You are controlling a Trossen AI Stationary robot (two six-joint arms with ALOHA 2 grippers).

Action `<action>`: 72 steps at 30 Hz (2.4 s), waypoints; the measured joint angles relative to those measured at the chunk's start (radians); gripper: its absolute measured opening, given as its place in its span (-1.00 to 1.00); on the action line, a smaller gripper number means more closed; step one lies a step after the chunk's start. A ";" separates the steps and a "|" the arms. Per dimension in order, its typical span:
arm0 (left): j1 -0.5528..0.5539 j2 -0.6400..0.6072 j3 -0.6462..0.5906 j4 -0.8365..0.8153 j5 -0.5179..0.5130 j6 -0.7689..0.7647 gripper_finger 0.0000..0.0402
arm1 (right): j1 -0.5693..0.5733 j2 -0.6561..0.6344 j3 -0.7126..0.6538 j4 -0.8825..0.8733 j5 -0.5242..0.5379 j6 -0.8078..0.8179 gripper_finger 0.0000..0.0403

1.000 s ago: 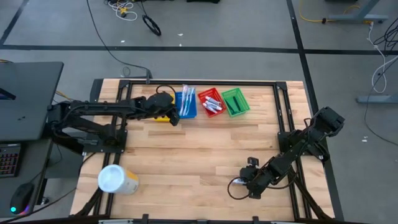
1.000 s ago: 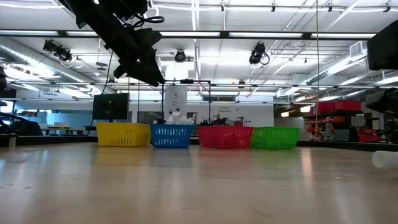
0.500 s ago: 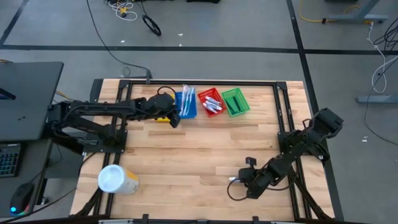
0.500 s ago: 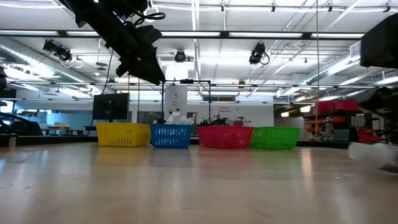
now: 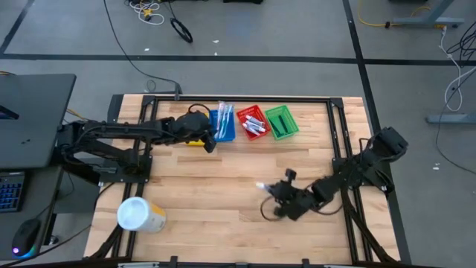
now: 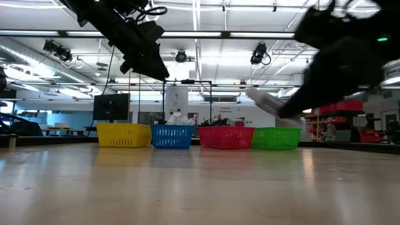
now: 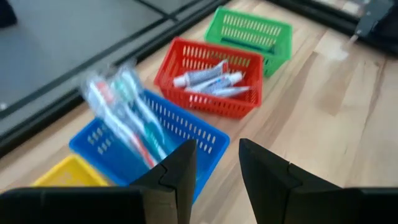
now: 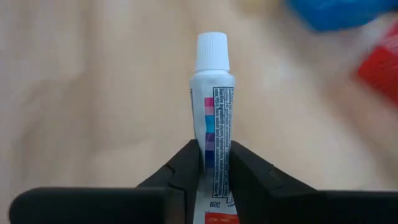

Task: Pick & Place Travel size toiletries
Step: Put the toothpaste into the red bin, then return to Home Position

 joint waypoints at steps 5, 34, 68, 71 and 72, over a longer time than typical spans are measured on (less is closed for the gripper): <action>-0.012 0.000 0.000 0.074 -0.002 0.050 -0.36 | -0.167 0.000 0.000 0.166 0.036 -0.138 -0.59; -0.013 0.000 0.000 0.084 -0.046 0.077 -0.36 | -0.955 0.147 0.002 0.622 -0.484 -0.449 -0.58; -0.013 -0.361 -0.029 -0.108 -0.076 0.342 -0.36 | -0.732 -0.602 0.002 -0.146 -0.561 -0.555 -0.84; -0.013 -0.450 -0.098 -0.100 -0.035 0.375 -0.36 | -0.676 -0.704 -0.021 -0.184 -0.561 -0.562 -0.95; -0.013 -0.484 -0.131 -0.096 -0.014 0.379 -0.36 | -0.658 -0.740 -0.037 -0.189 -0.562 -0.562 -0.97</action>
